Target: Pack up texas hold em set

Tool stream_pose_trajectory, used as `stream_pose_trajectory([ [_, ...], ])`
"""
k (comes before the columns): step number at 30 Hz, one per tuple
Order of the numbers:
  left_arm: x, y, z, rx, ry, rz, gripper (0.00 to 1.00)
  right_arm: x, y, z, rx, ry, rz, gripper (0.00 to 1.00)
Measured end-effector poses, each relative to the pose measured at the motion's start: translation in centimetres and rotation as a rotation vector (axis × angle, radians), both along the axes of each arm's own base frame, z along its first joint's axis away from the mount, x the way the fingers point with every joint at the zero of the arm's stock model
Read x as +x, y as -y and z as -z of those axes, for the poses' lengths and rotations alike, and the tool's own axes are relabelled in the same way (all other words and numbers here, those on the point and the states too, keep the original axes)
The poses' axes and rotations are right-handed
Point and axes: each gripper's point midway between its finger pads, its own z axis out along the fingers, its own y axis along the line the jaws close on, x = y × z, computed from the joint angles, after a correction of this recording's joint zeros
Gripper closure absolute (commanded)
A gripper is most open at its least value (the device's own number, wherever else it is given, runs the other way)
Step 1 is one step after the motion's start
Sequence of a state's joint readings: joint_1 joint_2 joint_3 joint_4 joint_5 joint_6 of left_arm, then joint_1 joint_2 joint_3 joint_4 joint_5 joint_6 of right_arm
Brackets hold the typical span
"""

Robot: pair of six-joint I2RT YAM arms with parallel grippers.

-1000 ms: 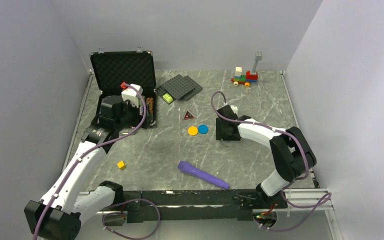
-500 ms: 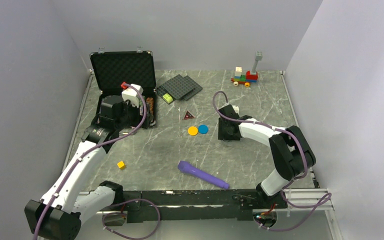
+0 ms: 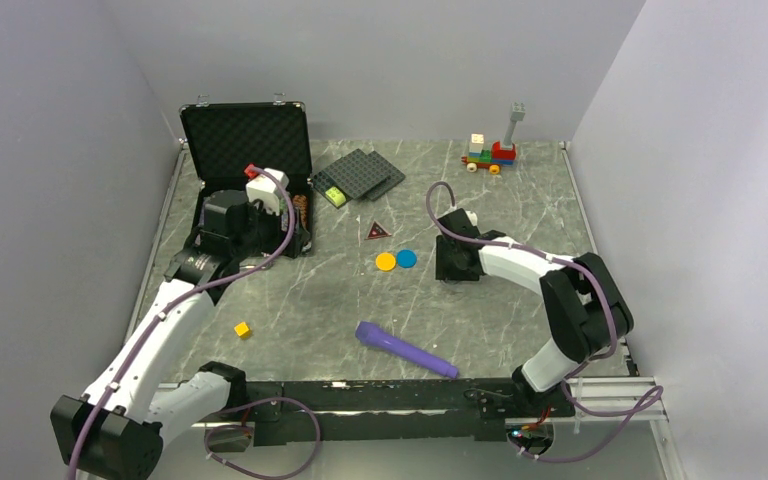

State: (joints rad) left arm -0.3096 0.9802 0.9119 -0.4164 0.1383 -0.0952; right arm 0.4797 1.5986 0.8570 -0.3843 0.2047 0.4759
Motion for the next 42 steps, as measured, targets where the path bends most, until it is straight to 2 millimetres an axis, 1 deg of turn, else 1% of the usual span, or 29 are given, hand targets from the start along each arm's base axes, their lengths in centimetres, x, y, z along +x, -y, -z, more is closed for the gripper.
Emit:
stream_pose_trajectory([
  [2,-0.1,0.3,0.1,-0.01,-0.007,0.013,0.21,-0.2,-0.5,-0.3,0.015,-0.001,-0.015,0.62],
  [5,-0.2,1.0,0.4,-0.033,-0.026,0.042,0.21,-0.7,-1.6,-1.4,0.046,0.017,-0.052,0.62],
  [10,-0.3,2.8,1.6,-0.088,-0.096,0.104,0.22,-1.4,-3.9,-3.2,0.095,0.061,-0.124,0.63],
  [12,-0.3,3.8,2.4,-0.122,-0.142,0.143,0.22,-1.9,-5.4,-3.5,0.105,0.079,-0.172,0.64],
  [15,-0.4,5.6,3.9,-0.183,-0.227,0.201,0.23,-3.0,-8.1,-3.9,0.124,0.105,-0.268,0.65],
  [18,-0.7,7.4,5.9,-0.256,-0.345,0.26,0.26,-4.0,-11.0,-4.4,0.159,0.14,-0.369,0.65],
  [22,-1.4,9.2,8.0,-0.342,-0.488,0.317,0.28,-4.8,-13.5,-5.2,0.189,0.189,-0.463,0.65],
  [26,-2.2,10.6,9.2,-0.43,-0.599,0.365,0.31,-5.8,-15.8,-6.2,0.213,0.256,-0.571,0.65],
  [28,-2.5,11.1,9.4,-0.464,-0.633,0.382,0.31,-6.4,-16.6,-6.8,0.225,0.289,-0.616,0.65],
  [32,-2.9,11.5,9.5,-0.5,-0.67,0.401,0.34,-7.2,-17.6,-8.2,0.252,0.356,-0.678,0.66],
  [37,-3.4,12.3,9.2,-0.527,-0.691,0.443,0.39,-7.3,-18.5,-10.0,0.281,0.428,-0.716,0.66],
  [39,-3.8,12.7,9.4,-0.536,-0.713,0.459,0.41,-7.3,-18.7,-10.5,0.287,0.448,-0.727,0.66],
  [42,-4.4,13.4,9.8,-0.544,-0.746,0.483,0.45,-7.4,-18.9,-10.7,0.285,0.46,-0.743,0.66],
])
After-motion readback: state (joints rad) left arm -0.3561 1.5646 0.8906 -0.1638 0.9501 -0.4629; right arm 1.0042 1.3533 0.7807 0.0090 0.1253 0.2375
